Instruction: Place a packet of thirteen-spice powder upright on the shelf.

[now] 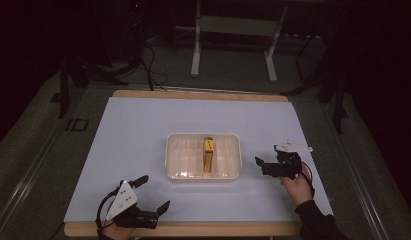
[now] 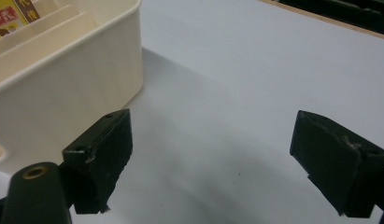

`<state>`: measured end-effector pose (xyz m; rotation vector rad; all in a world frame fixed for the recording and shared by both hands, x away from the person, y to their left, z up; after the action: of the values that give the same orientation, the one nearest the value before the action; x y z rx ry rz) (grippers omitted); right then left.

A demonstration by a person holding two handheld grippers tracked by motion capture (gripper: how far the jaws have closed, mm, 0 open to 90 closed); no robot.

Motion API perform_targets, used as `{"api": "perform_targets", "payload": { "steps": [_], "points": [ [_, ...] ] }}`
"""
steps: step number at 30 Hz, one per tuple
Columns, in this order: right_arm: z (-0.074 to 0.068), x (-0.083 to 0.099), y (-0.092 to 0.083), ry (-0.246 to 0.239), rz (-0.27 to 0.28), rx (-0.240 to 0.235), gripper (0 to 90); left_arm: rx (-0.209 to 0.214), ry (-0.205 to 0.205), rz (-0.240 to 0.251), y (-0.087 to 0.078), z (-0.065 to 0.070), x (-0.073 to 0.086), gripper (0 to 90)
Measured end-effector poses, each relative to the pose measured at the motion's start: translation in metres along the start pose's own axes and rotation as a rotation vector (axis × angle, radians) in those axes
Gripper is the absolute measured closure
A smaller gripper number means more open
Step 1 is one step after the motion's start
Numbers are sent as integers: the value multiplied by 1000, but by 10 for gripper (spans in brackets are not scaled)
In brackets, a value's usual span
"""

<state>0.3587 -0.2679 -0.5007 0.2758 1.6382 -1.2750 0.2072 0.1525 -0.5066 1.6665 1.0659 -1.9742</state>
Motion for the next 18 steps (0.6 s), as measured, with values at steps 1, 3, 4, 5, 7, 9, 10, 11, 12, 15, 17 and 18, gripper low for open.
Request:
{"api": "perform_targets", "payload": {
  "steps": [1, 3, 4, 5, 7, 9, 10, 11, 12, 15, 17, 18],
  "points": [
    [0, 0, 0, 0, 0, 0, 130, 0, 0, 0, 0, 0, 0, 0],
    [-1, 3, -4, 14, 15, 15, 130, 1, 0, 1, 0, 0, 0, 0],
    [-1, 4, -5, 20, 20, 20, 130, 0, 0, 0, 0, 0, 0, 0],
    [-1, 5, -6, 23, 23, 27, 130, 0, 2, -2, 0, 0, 0, 0],
    [-1, 8, -8, 32, 41, 36, 130, 1, 4, -3, 0, 0, 0, 0],
    [-1, 10, -8, 26, 50, 51, 130, 4, 4, -4, 0, 1, 0, 0],
    [0, 10, -8, 29, 55, 54, 130, 5, 3, -4, 1, 1, 0, 0],
    [0, 10, -8, 32, 61, 59, 130, 5, 2, -5, 1, 1, 0, 0],
    [0, 9, -7, 28, 66, 64, 130, 5, 2, -7, 1, 1, 1, 0],
    [1, 8, -6, 21, 70, 62, 131, 7, 1, -7, 1, 1, 0, 0],
    [1, 8, -5, 23, 72, 63, 131, 7, 4, -10, 2, 1, 0, 0],
    [0, 8, -5, 22, 71, 58, 131, 8, 4, -10, 2, 1, 0, 0]
  ]
}}
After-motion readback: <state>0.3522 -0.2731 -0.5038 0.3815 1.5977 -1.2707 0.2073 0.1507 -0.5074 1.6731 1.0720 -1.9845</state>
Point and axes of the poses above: each handheld gripper's, and its own axes: y roughly forward along the jaws, x roughly out of its underside, z roughly to its right, the point moved 3 cm from there along y, roughly forward along the jaws, and after that the axes turned 1 degree about -z, right-handed, at the moved point
